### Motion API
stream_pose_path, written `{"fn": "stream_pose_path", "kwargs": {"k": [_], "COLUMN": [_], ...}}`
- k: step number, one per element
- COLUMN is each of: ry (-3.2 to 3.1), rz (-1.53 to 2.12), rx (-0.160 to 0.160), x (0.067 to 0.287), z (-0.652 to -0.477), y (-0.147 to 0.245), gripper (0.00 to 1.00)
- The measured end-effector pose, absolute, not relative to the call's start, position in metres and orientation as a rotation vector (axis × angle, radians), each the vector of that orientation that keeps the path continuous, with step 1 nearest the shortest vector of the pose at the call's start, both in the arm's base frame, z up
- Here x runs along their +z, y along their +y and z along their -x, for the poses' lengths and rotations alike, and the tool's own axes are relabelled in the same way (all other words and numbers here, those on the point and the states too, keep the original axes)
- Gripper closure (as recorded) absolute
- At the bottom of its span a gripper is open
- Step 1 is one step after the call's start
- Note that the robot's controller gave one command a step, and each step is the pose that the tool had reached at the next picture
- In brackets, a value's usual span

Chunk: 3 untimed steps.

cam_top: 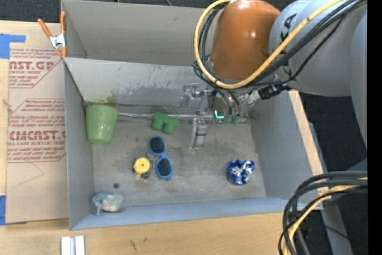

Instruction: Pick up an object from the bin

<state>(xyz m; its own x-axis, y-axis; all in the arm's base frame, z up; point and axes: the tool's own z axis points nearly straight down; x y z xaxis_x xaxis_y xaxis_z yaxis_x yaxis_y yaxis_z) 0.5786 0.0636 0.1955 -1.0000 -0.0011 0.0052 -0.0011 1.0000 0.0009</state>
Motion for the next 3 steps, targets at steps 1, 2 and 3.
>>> {"fn": "stream_pose_path", "kwargs": {"k": [1,2,3], "ry": [-3.110,-3.030,-3.031], "rz": [-0.427,-0.839,-0.834], "rx": [-0.002,-0.004,-0.002], "x": [0.068,0.071,0.071], "z": [-0.512,-0.504,-0.504], "y": [0.107,0.159,0.157], "gripper": [0.00,0.00,1.00]}}
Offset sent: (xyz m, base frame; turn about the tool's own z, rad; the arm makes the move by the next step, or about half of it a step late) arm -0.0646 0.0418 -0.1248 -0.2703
